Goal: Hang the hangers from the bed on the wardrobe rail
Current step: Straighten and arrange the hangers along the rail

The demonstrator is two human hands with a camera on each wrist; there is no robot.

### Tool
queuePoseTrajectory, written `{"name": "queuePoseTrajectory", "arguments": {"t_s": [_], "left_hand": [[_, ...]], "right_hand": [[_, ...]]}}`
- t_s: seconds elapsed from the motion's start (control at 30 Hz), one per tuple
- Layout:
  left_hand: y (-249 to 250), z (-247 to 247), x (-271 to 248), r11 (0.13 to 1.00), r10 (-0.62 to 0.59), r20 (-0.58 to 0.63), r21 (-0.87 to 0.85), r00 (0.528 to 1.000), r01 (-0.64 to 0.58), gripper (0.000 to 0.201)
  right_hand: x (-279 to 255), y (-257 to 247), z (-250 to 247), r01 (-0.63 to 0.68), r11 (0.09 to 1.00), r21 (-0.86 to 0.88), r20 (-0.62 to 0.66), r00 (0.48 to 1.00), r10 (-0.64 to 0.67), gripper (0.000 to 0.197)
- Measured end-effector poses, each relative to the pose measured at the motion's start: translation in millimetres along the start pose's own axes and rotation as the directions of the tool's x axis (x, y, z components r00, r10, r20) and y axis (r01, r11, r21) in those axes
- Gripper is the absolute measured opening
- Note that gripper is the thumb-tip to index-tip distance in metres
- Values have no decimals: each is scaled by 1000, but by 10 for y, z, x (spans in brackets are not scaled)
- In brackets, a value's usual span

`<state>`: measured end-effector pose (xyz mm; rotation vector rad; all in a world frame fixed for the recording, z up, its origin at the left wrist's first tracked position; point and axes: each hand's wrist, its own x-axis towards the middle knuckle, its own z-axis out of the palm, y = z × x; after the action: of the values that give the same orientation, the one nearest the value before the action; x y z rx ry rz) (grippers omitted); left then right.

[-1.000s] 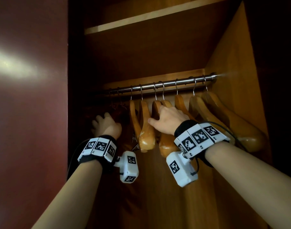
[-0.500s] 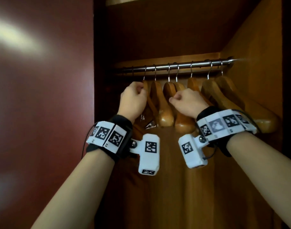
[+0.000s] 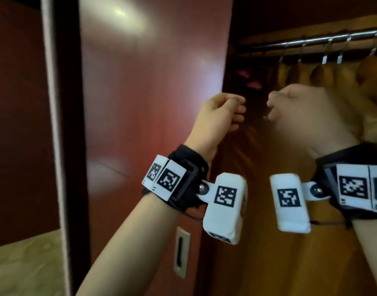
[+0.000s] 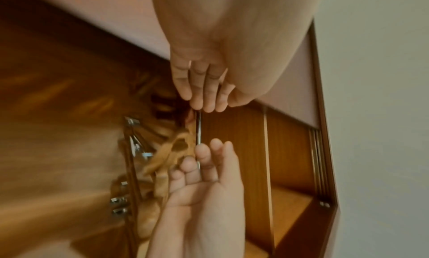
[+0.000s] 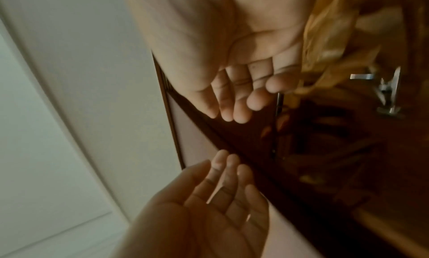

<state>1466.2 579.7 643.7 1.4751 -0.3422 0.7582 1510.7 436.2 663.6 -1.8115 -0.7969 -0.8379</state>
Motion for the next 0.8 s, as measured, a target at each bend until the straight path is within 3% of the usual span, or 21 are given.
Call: {"name": "queuePoseTrajectory", "arguments": {"t_s": [0.17, 0.33, 0.53, 0.7, 0.8], "left_hand": [[-44, -521, -620, 996, -90, -193, 0, 977, 92, 22], [-13, -1082, -1227, 979, -134, -423, 85, 896, 186, 20], [-4, -1710, -1647, 959, -157, -539, 118, 828, 259, 18], [-109, -2295, -1669, 943, -191, -581, 115, 791, 312, 23], [-235, -2748, -1590, 939, -212, -580, 102, 787, 328, 19]], "right_hand": [[-482, -219, 573, 43, 984, 171, 123, 990, -64, 23], [-986, -435, 1171, 58, 940, 337, 198, 972, -131, 23], [-1303, -633, 1809, 5, 924, 383, 310, 941, -134, 22], [-1388, -762, 2484, -68, 922, 381, 400, 911, -98, 20], [-1371, -878, 2970, -77, 926, 371, 390, 917, -80, 19]]}}
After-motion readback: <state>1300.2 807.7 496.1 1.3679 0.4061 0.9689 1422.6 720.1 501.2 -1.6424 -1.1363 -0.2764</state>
